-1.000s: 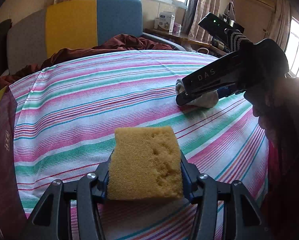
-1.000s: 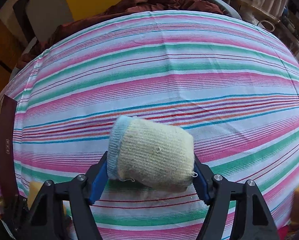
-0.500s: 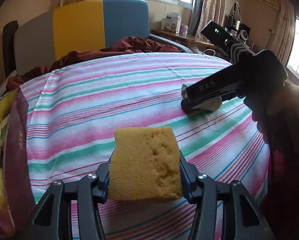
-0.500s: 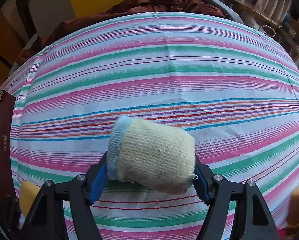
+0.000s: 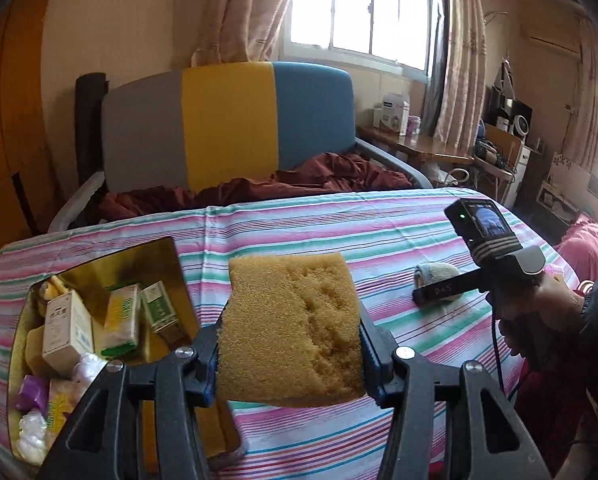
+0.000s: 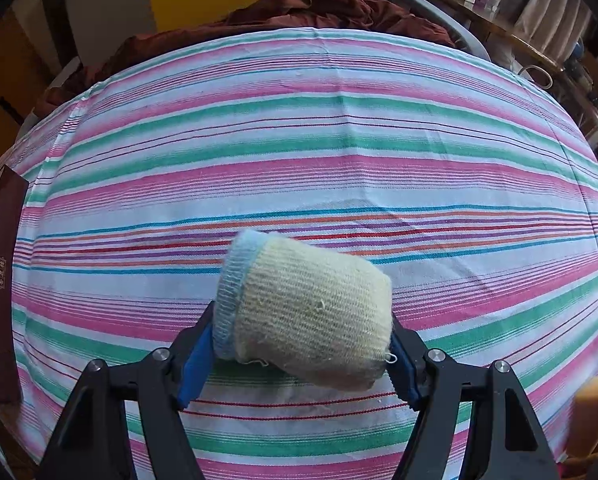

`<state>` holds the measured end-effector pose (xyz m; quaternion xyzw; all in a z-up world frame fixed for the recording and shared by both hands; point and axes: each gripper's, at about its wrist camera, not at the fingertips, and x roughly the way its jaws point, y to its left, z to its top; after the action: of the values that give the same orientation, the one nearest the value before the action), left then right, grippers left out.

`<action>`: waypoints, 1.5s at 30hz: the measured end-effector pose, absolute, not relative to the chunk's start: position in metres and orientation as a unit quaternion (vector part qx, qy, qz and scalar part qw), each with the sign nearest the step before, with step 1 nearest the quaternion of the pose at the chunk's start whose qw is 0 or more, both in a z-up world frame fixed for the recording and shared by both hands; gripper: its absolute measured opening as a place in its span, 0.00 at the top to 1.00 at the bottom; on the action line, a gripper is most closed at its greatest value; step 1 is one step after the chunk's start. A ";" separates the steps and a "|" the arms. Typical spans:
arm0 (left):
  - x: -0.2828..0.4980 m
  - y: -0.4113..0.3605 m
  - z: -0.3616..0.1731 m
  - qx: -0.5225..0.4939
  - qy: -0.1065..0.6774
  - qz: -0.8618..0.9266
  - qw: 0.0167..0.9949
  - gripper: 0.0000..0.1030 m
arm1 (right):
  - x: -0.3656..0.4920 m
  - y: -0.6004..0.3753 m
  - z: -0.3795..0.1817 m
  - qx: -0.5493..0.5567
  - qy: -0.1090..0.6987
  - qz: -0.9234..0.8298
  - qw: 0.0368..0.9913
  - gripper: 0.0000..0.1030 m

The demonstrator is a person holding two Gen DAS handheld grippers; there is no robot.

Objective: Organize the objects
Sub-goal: 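Carry the yellow sponge over the gold box with the left gripper while the right gripper holds the sock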

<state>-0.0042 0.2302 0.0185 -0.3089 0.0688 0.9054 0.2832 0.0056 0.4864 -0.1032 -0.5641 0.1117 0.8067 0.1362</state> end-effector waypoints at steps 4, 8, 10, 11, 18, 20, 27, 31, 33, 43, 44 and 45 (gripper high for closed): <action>-0.014 0.189 0.015 -0.317 0.050 0.913 0.253 0.48 | 0.005 0.464 -0.099 -0.564 0.108 0.807 0.141 0.28; -0.030 0.123 0.009 -0.338 -0.007 0.914 0.226 0.48 | 0.007 0.456 -0.096 -0.564 0.099 0.807 0.143 0.28; -0.041 0.074 0.005 -0.355 -0.074 0.908 0.208 0.48 | 0.007 0.458 -0.098 -0.565 0.098 0.807 0.143 0.28; -0.043 0.056 0.004 -0.360 -0.097 0.905 0.204 0.48 | 0.007 0.457 -0.098 -0.564 0.099 0.807 0.146 0.28; -0.040 0.006 -0.015 -0.386 -0.154 0.887 0.204 0.48 | 0.005 0.451 -0.099 -0.565 0.090 0.807 0.147 0.28; -0.041 0.025 -0.019 -0.392 -0.136 0.884 0.217 0.48 | 0.004 0.449 -0.099 -0.565 0.089 0.807 0.147 0.28; -0.052 0.100 -0.024 -0.407 -0.051 0.879 0.243 0.48 | -0.002 0.445 -0.109 -0.565 0.086 0.807 0.147 0.28; -0.064 0.107 -0.040 -0.435 -0.046 0.873 0.217 0.48 | -0.005 0.443 -0.108 -0.566 0.086 0.807 0.146 0.28; -0.068 0.103 -0.045 -0.446 -0.057 0.868 0.212 0.48 | -0.006 0.444 -0.108 -0.566 0.085 0.807 0.145 0.28; -0.084 0.125 -0.063 -0.474 -0.005 0.859 0.192 0.48 | -0.009 0.442 -0.109 -0.566 0.084 0.807 0.145 0.27; -0.083 0.128 -0.064 -0.472 0.006 0.861 0.188 0.48 | -0.009 0.442 -0.109 -0.566 0.085 0.807 0.145 0.27; -0.084 0.132 -0.067 -0.474 0.026 0.861 0.183 0.48 | -0.009 0.442 -0.109 -0.566 0.084 0.807 0.145 0.27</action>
<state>-0.0837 0.1319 -0.0672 -0.4744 0.0261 0.8606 0.1833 -0.0088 0.4422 -0.1094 -0.5657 0.0843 0.8073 0.1454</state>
